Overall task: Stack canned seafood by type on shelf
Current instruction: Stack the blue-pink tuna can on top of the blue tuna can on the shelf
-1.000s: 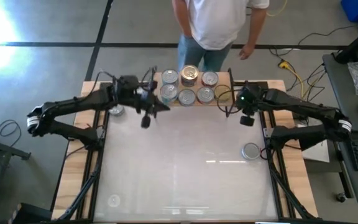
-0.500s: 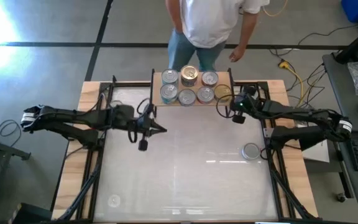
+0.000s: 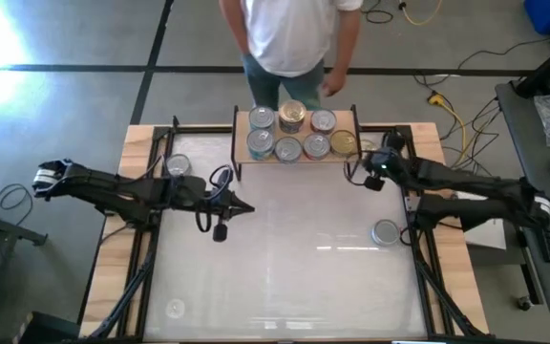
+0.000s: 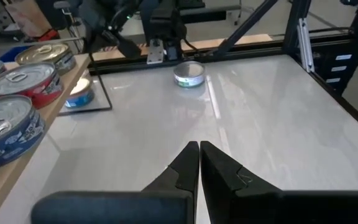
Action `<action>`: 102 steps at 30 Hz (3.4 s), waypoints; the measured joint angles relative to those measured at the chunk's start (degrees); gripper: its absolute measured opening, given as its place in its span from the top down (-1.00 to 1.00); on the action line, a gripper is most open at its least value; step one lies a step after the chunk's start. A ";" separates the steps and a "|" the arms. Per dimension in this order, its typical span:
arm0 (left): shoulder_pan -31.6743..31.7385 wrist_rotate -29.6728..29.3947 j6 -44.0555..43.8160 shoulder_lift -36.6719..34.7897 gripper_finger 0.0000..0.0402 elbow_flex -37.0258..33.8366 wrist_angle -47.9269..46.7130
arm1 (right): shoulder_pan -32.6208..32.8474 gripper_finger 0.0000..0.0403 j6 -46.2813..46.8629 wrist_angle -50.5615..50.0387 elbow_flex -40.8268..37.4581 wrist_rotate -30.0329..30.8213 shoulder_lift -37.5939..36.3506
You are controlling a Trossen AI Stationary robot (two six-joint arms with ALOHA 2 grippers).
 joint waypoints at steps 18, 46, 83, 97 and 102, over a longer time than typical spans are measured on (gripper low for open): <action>-0.55 -0.81 1.99 0.02 1.00 0.71 4.74 | -27.18 0.95 50.23 4.21 0.22 -33.65 0.09; -0.48 -2.25 1.22 0.20 1.00 0.77 7.48 | -24.98 0.89 105.43 20.72 -5.63 -21.43 17.61; -6.19 -2.16 -9.60 0.20 1.00 0.79 6.95 | 23.94 0.89 125.10 -25.52 4.22 0.96 22.33; -20.27 -9.61 -10.60 0.20 1.00 -2.08 5.41 | 31.47 0.89 101.48 -4.80 8.25 -3.33 34.45; -24.27 -15.52 -16.56 0.61 1.00 -7.40 9.39 | 39.28 0.89 98.36 1.59 14.93 -4.16 43.20</action>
